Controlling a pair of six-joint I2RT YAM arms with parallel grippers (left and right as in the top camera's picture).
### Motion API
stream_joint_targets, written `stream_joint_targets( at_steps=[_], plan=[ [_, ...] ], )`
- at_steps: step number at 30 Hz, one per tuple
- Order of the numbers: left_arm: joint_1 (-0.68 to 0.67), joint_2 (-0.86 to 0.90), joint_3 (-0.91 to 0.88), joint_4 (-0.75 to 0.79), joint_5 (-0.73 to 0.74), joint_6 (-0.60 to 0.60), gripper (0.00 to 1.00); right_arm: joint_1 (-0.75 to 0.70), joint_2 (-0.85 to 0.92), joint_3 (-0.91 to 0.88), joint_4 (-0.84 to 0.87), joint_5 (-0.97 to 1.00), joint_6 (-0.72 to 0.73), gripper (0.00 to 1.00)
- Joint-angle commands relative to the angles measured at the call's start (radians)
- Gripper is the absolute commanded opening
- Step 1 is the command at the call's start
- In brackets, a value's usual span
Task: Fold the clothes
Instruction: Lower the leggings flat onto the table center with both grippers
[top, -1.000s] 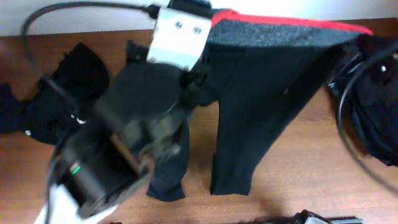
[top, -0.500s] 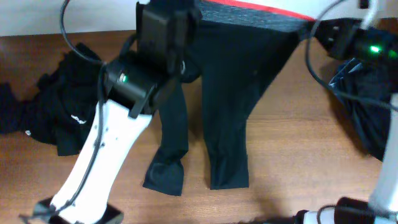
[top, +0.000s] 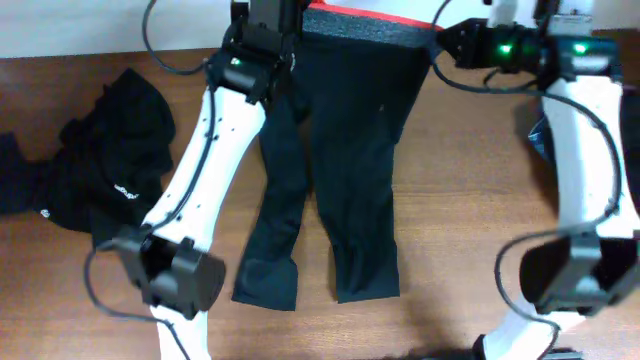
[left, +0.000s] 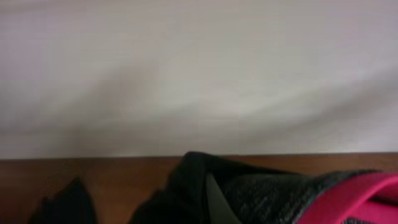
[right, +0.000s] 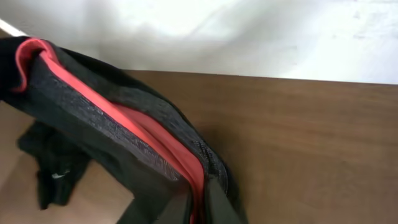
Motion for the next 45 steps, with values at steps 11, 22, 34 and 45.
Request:
stream_joint_targets(
  at_steps=[11, 22, 34, 45],
  plan=[
    [0.048, 0.243, 0.016, 0.24, -0.069, -0.003, 0.37, 0.002, 0.218, -0.001, 0.187, 0.093, -0.008, 0.37],
    [0.051, 0.208, 0.016, 0.207, -0.071, 0.057, 0.99, 0.002, 0.216, 0.055, 0.163, 0.089, 0.021, 0.99],
    [0.05, 0.051, 0.016, -0.232, 0.263, 0.036, 0.99, 0.07, 0.217, 0.078, -0.214, 0.2, -0.12, 0.99],
    [0.053, 0.047, 0.002, -0.562, 0.433, -0.082, 0.99, 0.19, 0.22, 0.078, -0.137, 0.277, -0.116, 0.91]
  ],
)
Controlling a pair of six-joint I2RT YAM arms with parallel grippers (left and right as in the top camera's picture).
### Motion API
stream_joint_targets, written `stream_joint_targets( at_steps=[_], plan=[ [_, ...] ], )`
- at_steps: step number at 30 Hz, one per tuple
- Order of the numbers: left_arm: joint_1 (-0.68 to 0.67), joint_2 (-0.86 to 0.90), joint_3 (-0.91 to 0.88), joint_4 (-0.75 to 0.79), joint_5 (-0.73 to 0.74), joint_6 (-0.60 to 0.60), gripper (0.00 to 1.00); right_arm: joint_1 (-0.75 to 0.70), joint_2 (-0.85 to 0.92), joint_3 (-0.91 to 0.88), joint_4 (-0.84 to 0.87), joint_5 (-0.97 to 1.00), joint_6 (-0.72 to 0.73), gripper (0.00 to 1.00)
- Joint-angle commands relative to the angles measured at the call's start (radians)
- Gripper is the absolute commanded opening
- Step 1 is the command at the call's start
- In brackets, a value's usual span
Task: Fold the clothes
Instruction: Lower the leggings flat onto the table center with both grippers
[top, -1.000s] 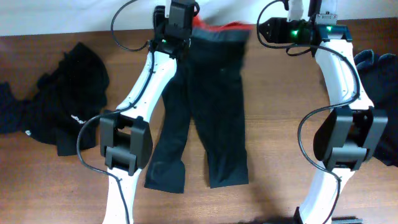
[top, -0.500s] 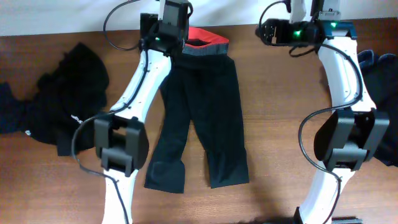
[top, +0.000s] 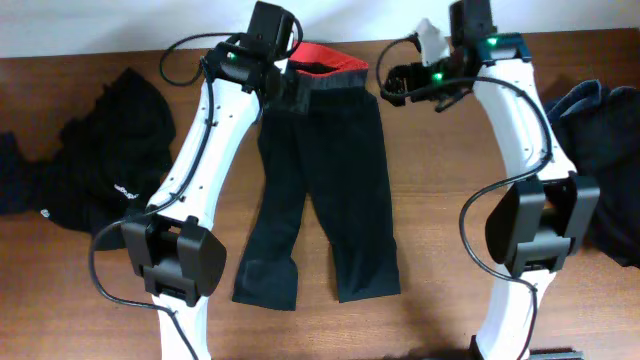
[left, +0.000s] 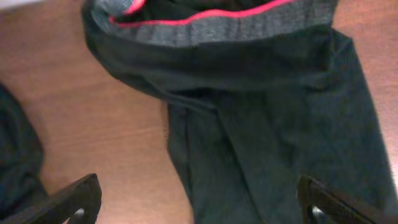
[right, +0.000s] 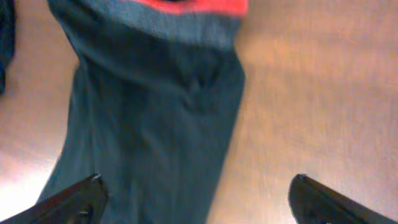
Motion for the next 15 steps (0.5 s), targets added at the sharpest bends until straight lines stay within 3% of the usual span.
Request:
stream_joint_targets(
  at_steps=[1, 2, 4, 10, 15],
  plan=[
    [0.006, -0.008, -0.003, 0.001, 0.059, -0.055, 0.99, 0.047, -0.004, 0.017, 0.095, 0.031, -0.005, 0.87],
    [0.01, -0.011, -0.003, 0.002, 0.058, -0.07, 0.99, 0.057, 0.0, 0.017, 0.129, 0.031, -0.005, 0.8],
    [0.02, -0.014, -0.003, 0.005, 0.058, -0.1, 0.99, 0.075, 0.016, 0.017, 0.206, 0.052, 0.027, 0.75],
    [0.079, -0.017, -0.003, 0.012, 0.058, -0.192, 0.99, 0.096, 0.104, 0.017, 0.366, 0.086, 0.092, 0.77],
    [0.12, -0.018, -0.003, 0.032, 0.063, -0.207, 1.0, 0.085, 0.209, 0.017, 0.505, 0.078, 0.209, 0.91]
  ],
)
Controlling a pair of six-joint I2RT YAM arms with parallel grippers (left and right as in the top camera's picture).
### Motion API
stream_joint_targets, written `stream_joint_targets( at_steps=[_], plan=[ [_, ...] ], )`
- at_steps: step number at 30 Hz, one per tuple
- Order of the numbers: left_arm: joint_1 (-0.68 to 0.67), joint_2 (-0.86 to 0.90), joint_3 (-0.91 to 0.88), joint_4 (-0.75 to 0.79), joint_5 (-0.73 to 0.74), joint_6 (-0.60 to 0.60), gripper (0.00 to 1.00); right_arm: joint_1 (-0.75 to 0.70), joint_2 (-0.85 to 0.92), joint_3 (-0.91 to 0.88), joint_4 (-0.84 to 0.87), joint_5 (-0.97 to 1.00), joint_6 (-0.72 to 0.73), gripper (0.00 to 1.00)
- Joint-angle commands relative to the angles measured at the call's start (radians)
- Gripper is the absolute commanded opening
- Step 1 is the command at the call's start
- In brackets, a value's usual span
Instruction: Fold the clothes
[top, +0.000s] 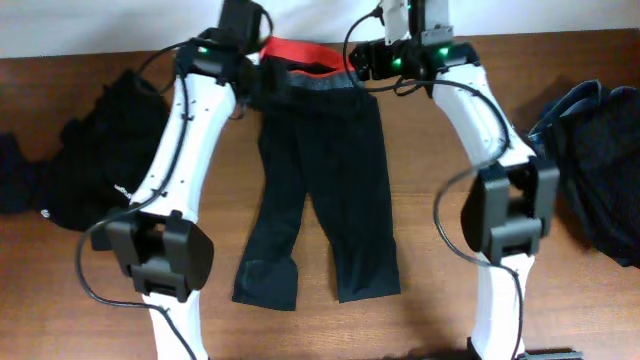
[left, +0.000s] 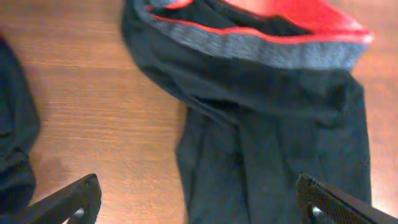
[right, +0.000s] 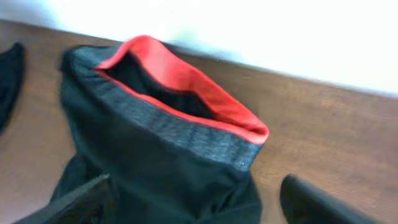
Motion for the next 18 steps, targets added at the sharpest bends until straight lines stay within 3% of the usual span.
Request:
stream_joint_targets(
  at_steps=[1, 14, 18],
  plan=[
    [0.029, -0.018, -0.002, 0.014, 0.019, -0.037, 0.99, -0.009, 0.084, 0.01, 0.066, 0.006, 0.119, 0.91],
    [0.048, -0.018, -0.002, 0.017, 0.041, -0.036, 1.0, -0.006, 0.251, 0.01, 0.31, -0.058, 0.241, 0.91],
    [0.048, -0.018, -0.002, 0.01, 0.041, -0.036, 0.99, -0.006, 0.28, 0.01, 0.359, -0.068, 0.258, 0.87]
  ],
)
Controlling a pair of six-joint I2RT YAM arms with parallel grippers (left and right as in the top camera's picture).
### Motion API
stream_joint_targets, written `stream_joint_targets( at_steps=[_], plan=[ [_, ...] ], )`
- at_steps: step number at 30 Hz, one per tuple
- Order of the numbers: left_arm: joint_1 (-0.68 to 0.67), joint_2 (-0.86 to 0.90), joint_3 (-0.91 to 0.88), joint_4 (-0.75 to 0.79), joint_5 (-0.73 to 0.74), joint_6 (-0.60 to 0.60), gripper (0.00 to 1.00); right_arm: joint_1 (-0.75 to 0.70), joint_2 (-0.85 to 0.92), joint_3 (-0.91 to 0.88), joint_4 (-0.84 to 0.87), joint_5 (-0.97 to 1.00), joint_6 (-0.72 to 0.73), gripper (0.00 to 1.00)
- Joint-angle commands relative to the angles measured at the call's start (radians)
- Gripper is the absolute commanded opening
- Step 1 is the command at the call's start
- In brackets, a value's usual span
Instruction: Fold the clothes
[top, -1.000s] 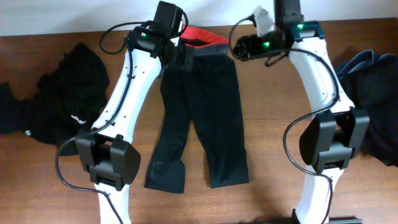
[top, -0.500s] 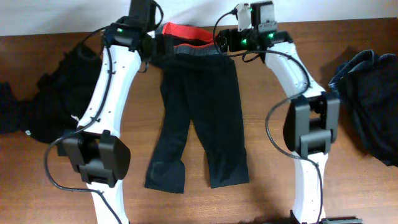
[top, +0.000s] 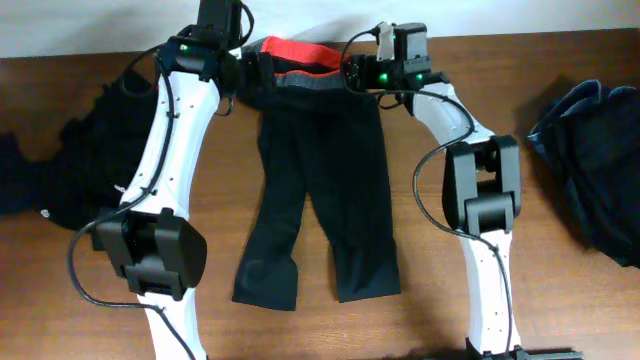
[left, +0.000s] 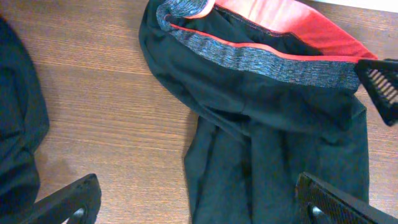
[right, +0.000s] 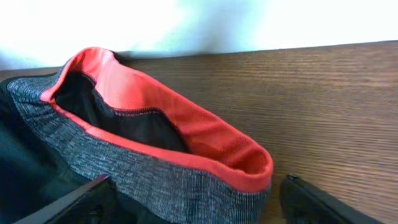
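Observation:
Black leggings (top: 325, 170) with a grey-and-red waistband (top: 300, 62) lie flat on the wooden table, waist at the far edge and both legs pointing toward the near edge. My left gripper (top: 250, 75) hovers open at the waistband's left corner; in its wrist view the fingers (left: 74, 200) stand wide apart over the upper left leg (left: 273, 155). My right gripper (top: 355, 75) is open and low at the right corner. Its fingers (right: 314, 202) straddle the waistband's right end (right: 217, 177) without closing on it.
A heap of black clothes (top: 100, 150) lies at the left of the table (top: 470, 330). A dark blue garment (top: 590, 150) lies at the right edge. A white wall runs just behind the table's far edge.
The right gripper has dropped closer to the waistband's right end, which now sits between its open fingers. The left gripper has shifted only slightly. The leggings lie as they did.
At first the waistband was raised at the far edge, its fabric close against both wrist cameras. Later it lay on the table with both grippers open above the upper legs. Since then both grippers, still open, have come to the waistband's corners.

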Motion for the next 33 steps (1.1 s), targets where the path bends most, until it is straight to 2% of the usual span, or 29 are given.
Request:
stream_joint_targets(
  at_steps=[1, 4, 7, 8, 12, 13, 14, 26, 33],
  plan=[
    [0.002, -0.018, -0.002, -0.01, 0.014, -0.013, 0.99, 0.0, 0.041, 0.01, 0.033, -0.024, 0.039, 0.86],
    [0.0, -0.018, -0.003, -0.015, 0.014, -0.013, 1.0, 0.0, 0.054, 0.01, 0.056, -0.024, 0.039, 0.81],
    [0.0, -0.018, -0.003, -0.014, 0.013, -0.013, 0.99, 0.0, 0.058, 0.01, 0.074, -0.024, 0.039, 0.68],
    [-0.001, -0.018, -0.003, -0.014, 0.01, -0.013, 0.99, 0.0, 0.058, 0.01, 0.078, -0.024, 0.039, 0.6],
    [0.0, -0.017, -0.003, -0.014, 0.011, -0.013, 0.99, -0.006, 0.058, 0.01, 0.069, -0.017, 0.072, 0.15],
    [0.0, -0.017, -0.004, -0.014, 0.01, -0.013, 0.99, -0.009, 0.058, 0.01, 0.06, -0.017, 0.083, 0.07],
    [0.0, -0.017, -0.004, -0.014, 0.011, -0.013, 0.99, -0.016, 0.058, 0.01, 0.048, -0.018, 0.096, 0.04],
    [-0.009, -0.014, -0.008, 0.013, 0.011, -0.014, 0.99, -0.217, 0.015, 0.013, -0.226, -0.009, 0.142, 0.04],
    [-0.029, -0.013, -0.008, 0.043, 0.011, -0.014, 0.99, -0.31, -0.06, 0.013, -0.414, 0.187, 0.111, 0.04]
  ],
)
